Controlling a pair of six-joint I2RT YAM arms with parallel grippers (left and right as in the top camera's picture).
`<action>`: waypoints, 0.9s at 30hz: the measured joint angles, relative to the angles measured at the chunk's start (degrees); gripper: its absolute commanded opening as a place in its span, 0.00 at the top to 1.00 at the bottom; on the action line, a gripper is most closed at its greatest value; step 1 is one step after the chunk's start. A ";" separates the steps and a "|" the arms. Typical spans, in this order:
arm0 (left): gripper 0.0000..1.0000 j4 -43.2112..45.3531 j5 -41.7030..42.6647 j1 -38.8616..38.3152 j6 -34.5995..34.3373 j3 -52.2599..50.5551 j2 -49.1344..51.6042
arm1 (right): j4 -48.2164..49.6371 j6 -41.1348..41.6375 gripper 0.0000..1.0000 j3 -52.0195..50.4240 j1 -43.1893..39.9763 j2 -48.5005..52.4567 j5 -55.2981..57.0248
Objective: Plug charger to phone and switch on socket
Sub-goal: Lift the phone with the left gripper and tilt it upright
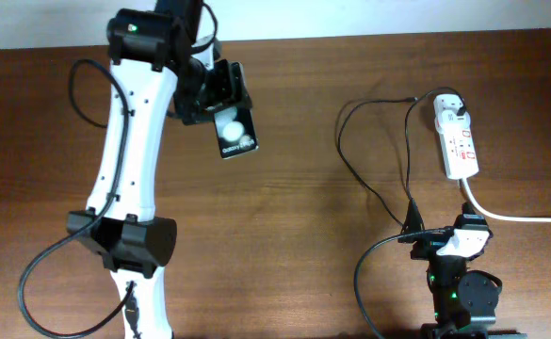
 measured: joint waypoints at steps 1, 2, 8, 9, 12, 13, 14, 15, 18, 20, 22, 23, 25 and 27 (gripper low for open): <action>0.45 0.00 0.00 -1.31 0.39 0.00 0.00 | 0.00 0.04 0.01 0.00 0.00 0.00 0.00; 0.45 0.00 -0.04 -1.70 0.46 0.00 0.00 | 0.00 0.02 0.01 0.00 0.00 0.00 0.00; 0.44 0.15 -0.50 -1.88 0.72 -1.97 0.00 | 0.00 0.04 0.01 0.00 0.00 0.00 0.00; 0.44 0.20 -0.59 -1.88 0.79 -3.02 0.00 | 0.00 0.02 0.01 0.00 0.00 0.00 0.00; 0.43 1.25 -0.74 -1.88 0.90 -8.79 -0.09 | 0.00 0.04 0.01 0.00 0.00 0.00 -0.02; 0.43 1.77 -0.94 -1.88 0.90 -10.29 -0.09 | 0.00 0.02 0.01 0.00 0.00 0.00 0.00; 0.44 2.69 -0.96 -1.88 0.98 -12.09 -0.09 | 0.00 0.00 0.01 0.00 0.00 0.00 0.00; 0.43 3.45 -1.05 -1.88 1.09 -14.05 -0.17 | 0.00 0.02 0.01 0.00 0.00 0.00 0.00; 0.43 6.32 -1.11 -1.88 0.81 -20.35 -0.15 | 0.00 0.02 0.01 0.00 0.00 0.00 -0.02; 0.43 8.17 -1.07 -1.88 -0.11 -22.77 -0.15 | 0.00 0.04 0.01 0.00 0.00 0.00 0.00; 0.44 8.74 -0.98 -1.88 -0.48 -24.55 -0.15 | 0.00 0.02 0.01 0.00 0.00 0.00 0.00; 0.44 8.87 -0.83 -1.88 -0.52 -24.83 -0.15 | 0.02 0.04 0.01 0.00 0.00 0.00 -0.02; 0.43 9.09 -0.57 -1.88 -1.33 -24.85 -0.15 | 0.00 2.56 0.01 0.00 0.00 0.00 -0.46; 0.43 9.62 -0.42 -1.88 -1.88 -24.85 -0.15 | -0.11 10.78 0.02 0.00 0.02 0.00 -3.28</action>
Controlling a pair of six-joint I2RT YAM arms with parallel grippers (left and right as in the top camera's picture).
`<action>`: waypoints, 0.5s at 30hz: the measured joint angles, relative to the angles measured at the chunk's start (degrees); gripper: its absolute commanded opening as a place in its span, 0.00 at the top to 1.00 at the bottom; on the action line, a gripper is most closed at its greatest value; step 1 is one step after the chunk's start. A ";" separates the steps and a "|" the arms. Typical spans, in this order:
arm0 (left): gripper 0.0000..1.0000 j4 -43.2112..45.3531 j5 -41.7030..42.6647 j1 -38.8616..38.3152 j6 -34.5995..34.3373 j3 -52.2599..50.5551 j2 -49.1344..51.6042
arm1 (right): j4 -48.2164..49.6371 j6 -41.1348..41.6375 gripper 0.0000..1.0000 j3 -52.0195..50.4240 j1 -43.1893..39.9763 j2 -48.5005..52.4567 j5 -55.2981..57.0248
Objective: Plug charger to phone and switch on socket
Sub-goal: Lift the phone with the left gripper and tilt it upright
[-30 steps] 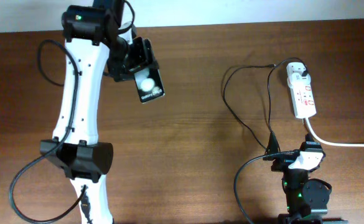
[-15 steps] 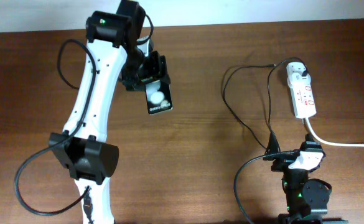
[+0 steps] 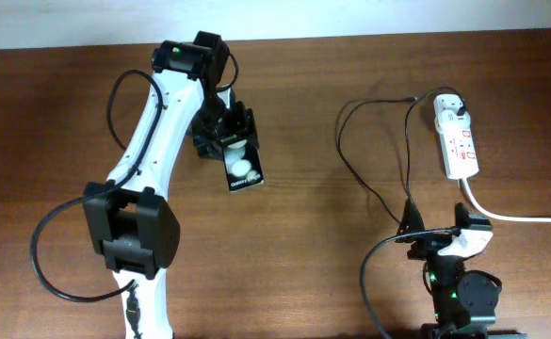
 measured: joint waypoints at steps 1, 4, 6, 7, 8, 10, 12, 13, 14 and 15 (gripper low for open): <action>0.43 0.00 0.02 0.00 -0.35 0.00 0.00 | 0.15 6.14 0.01 0.00 0.00 0.00 -2.10; 0.42 0.00 0.02 0.00 -0.87 0.00 0.00 | 1.09 23.76 0.01 0.00 0.02 0.00 -10.36; 0.42 0.00 0.04 0.00 -1.01 0.00 0.00 | 1.44 35.87 0.01 0.00 0.02 0.00 -16.87; 0.41 0.00 0.04 0.00 -1.03 0.00 0.00 | 1.57 41.20 0.01 0.00 0.02 0.00 -19.65; 0.42 0.00 0.04 0.00 -1.03 0.00 0.00 | 1.64 44.02 0.01 0.00 0.02 0.00 -21.11; 0.42 0.00 0.09 0.00 -1.20 0.00 0.00 | 1.68 47.76 0.01 0.00 0.02 0.00 -22.21; 0.42 0.00 0.20 0.00 -1.22 0.00 0.00 | 1.70 49.79 0.01 0.00 0.02 0.00 -22.18; 0.42 -0.02 0.20 0.00 -1.22 0.00 0.00 | 1.70 49.68 0.01 0.00 0.02 0.00 -22.21; 0.42 -0.02 0.22 0.00 -1.22 0.00 0.00 | 1.70 48.52 0.01 0.00 0.02 0.00 -22.71; 0.42 -0.02 0.20 0.00 -1.22 0.00 0.00 | 1.68 47.84 0.01 0.00 0.02 0.00 -23.12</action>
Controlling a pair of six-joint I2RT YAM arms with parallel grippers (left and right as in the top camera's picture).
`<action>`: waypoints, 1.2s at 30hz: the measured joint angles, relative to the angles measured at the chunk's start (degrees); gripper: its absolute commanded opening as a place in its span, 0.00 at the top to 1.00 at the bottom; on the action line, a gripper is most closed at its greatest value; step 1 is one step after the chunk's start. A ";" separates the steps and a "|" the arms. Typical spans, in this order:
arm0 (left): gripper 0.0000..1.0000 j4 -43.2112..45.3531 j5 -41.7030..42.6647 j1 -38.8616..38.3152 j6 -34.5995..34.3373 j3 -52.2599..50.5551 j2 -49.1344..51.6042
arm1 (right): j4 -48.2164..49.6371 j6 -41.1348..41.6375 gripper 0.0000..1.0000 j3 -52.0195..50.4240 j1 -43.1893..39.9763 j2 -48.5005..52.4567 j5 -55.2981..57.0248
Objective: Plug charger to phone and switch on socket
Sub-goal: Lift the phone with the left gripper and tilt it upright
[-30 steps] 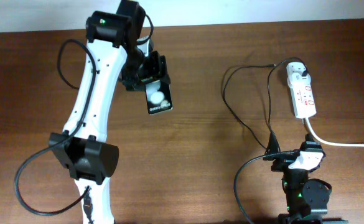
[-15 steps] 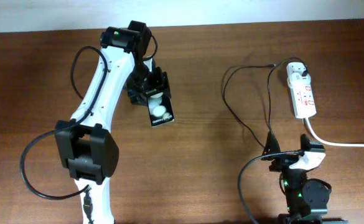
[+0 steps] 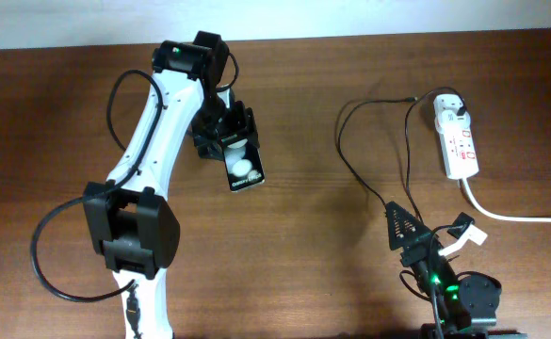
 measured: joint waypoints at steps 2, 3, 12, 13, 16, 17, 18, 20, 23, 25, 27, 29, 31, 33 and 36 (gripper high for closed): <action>0.42 0.00 0.02 0.00 0.00 0.00 0.00 | -0.46 -0.94 0.01 0.09 0.00 0.17 -0.83; 0.42 -0.02 0.02 0.00 0.00 0.00 0.00 | -1.60 -1.42 0.01 0.48 0.00 0.74 -1.20; 0.42 0.02 0.28 0.00 -0.39 -0.04 -0.02 | -30.99 -12.46 0.01 30.40 0.07 29.92 -3.39; 0.42 0.00 0.26 0.00 -0.44 -0.04 -0.02 | -33.33 -13.62 0.01 33.16 0.09 32.68 -4.37; 0.42 0.02 0.28 0.00 -1.33 -0.04 -0.02 | -34.60 -15.34 0.01 37.68 0.09 38.10 -9.51; 0.42 0.02 0.28 0.00 -1.79 -0.04 -0.02 | -34.56 -15.58 0.01 37.94 0.09 38.84 -10.97; 0.42 0.02 0.28 0.00 -2.25 -0.04 -0.02 | -34.60 -15.80 0.01 37.97 0.09 39.36 -12.46; 0.42 0.02 0.26 0.00 -3.45 -0.04 -0.02 | -34.62 -16.24 0.01 37.97 0.09 39.82 -14.08; 0.43 0.04 0.26 -0.02 -5.84 -0.04 -0.02 | -34.64 -16.44 0.01 37.97 0.09 39.89 -15.37; 0.42 0.09 0.24 -0.31 -7.19 -0.04 -0.02 | -34.64 -16.44 0.01 37.97 0.09 39.89 -15.41; 0.42 0.48 0.22 -1.01 -8.15 -0.04 -0.02 | -34.69 -16.46 0.01 37.97 0.09 39.89 -15.56; 0.42 0.83 0.22 -2.10 -9.22 -0.04 -0.02 | -34.69 -16.52 0.01 37.97 0.09 39.89 -15.54; 0.42 1.40 0.22 -3.13 -10.32 -0.04 -0.02 | -34.69 -16.59 0.01 37.97 0.09 40.04 -15.54; 0.42 1.79 0.17 -3.39 -11.91 -0.04 -0.02 | -34.71 -16.61 0.01 37.97 0.09 41.11 -15.54; 0.42 2.69 0.15 -3.37 -14.27 -0.04 -0.02 | -34.71 -16.57 0.01 37.97 0.09 44.50 -16.04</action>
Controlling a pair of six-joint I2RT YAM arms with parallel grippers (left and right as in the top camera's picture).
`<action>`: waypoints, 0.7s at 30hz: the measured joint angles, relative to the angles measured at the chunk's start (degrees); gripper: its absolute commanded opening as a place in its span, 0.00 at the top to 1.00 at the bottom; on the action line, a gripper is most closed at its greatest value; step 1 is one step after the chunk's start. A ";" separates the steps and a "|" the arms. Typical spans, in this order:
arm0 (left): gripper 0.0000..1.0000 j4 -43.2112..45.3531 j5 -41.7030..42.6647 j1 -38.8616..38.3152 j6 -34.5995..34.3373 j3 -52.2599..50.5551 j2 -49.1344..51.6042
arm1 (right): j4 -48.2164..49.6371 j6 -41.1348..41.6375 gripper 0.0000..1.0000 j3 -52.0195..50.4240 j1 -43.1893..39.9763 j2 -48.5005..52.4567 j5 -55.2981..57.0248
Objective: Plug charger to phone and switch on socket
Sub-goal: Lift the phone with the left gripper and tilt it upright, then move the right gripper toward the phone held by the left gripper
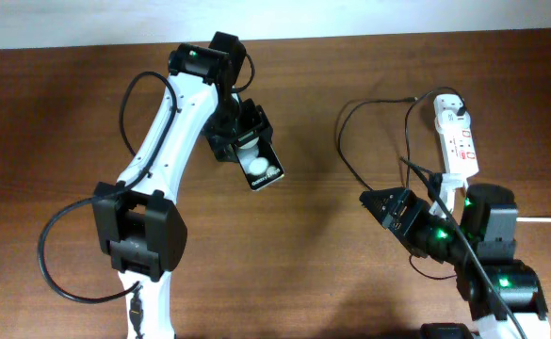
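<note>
The black phone point(264, 169), with a white round patch on its upper face, sticks out of my left gripper point(242, 141), which is shut on it above the table's middle left. The white power strip point(454, 141) lies at the far right with a black charger plug point(459, 111) in its top socket. The thin black charger cable point(343, 141) loops left from the plug and back down toward my right gripper point(377, 204). That gripper points left over the cable's lower stretch. Its jaws are seen edge-on, so their state is unclear. The cable's connector end is not clearly visible.
The strip's white mains cord point(543, 219) runs off the right edge behind the right arm. The left arm's white links point(162, 132) reach from the front edge up across the left half. A pale wall borders the brown wooden table point(49, 141) at the back.
My right arm has risen from its low pose at the front edge, and its gripper now sits further left and back over the cable. My left gripper has carried the phone slightly right.
At first my left gripper held the phone at the back left while the right arm rested folded at the front right. The phone then stood further right and forward. The right gripper then tilted up, and now it reaches over the cable's lower loop.
</note>
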 measured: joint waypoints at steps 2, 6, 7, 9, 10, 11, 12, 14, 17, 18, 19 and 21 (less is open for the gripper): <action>0.41 0.28 0.02 -0.02 -1.14 0.00 0.00 | -0.02 -0.02 0.01 0.00 0.00 1.99 -1.25; 0.42 0.33 -0.63 -0.02 -2.67 0.00 0.00 | -0.94 -0.04 0.01 0.04 0.00 5.31 -3.45; 0.42 0.33 -0.70 -0.02 -2.95 0.00 0.00 | -0.94 -0.04 0.01 0.07 0.00 6.08 -4.31; 0.41 0.33 -0.90 -0.02 -4.26 0.00 0.00 | -0.96 -0.02 0.01 0.07 0.00 7.80 -6.27; 0.42 0.31 -1.03 -0.02 -5.18 0.00 0.00 | -0.94 -0.02 0.01 0.07 0.00 8.22 -6.73; 0.42 0.31 -1.03 -0.02 -5.95 0.00 0.00 | -0.94 -0.04 0.01 0.09 0.00 8.70 -7.08; 0.42 0.33 -1.05 -0.02 -6.71 0.00 0.00 | -0.94 -0.02 0.01 0.09 0.00 9.09 -7.26; 0.42 0.33 -1.05 -0.02 -8.83 0.00 0.00 | -0.87 -0.04 0.01 0.09 0.00 9.64 -7.52; 0.42 0.33 -1.36 -0.02 -12.35 0.00 0.00 | -0.68 -0.02 0.01 0.09 0.00 9.68 -7.78; 0.41 0.33 -1.53 -0.02 -13.11 0.00 0.00 | -0.68 -0.07 0.01 0.09 0.00 9.68 -7.91; 0.41 0.33 -1.73 -0.02 -13.81 0.00 0.00 | -0.68 -0.04 0.01 0.09 0.00 9.68 -7.93; 0.40 0.33 -1.95 -0.02 -14.34 0.00 0.00 | -0.68 -0.02 0.01 0.09 0.00 9.68 -7.91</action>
